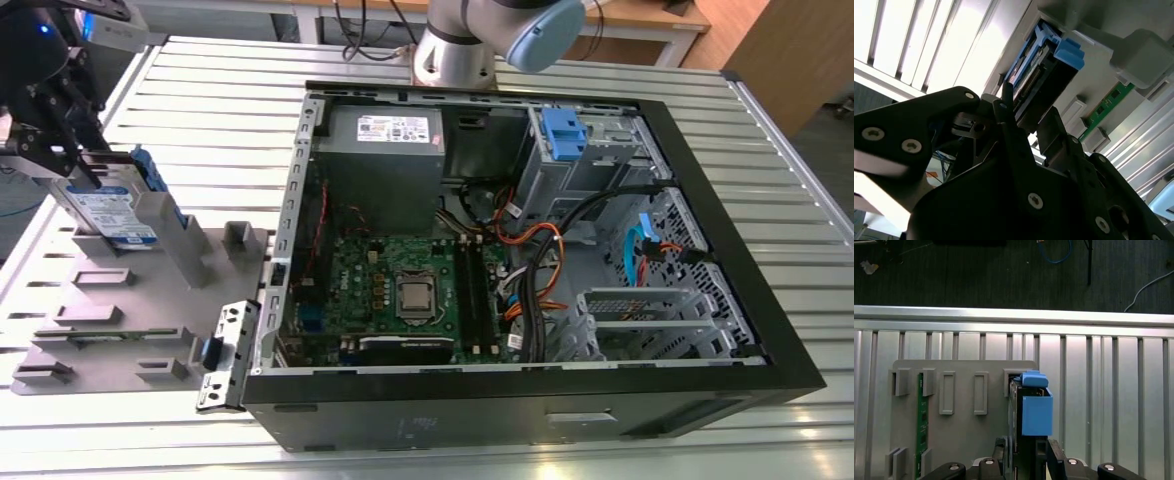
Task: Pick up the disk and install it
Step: 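Pick up the disk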
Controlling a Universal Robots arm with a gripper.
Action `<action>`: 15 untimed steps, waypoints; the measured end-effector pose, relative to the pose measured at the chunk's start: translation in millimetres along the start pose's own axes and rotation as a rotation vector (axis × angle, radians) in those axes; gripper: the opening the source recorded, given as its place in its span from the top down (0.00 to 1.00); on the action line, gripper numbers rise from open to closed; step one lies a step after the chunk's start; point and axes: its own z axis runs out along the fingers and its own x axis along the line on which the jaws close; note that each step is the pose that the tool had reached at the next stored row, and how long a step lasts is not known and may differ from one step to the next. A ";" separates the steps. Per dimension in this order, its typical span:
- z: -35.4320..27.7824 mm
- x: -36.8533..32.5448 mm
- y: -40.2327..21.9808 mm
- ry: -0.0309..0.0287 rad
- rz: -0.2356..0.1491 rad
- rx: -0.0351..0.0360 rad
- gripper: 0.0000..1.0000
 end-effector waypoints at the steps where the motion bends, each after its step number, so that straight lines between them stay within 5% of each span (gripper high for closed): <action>1: -0.1 0.0 0.0 0.0000 0.000 0.0000 0.54; 15: -1.1 0.0 0.0 0.0000 0.000 -0.0001 0.62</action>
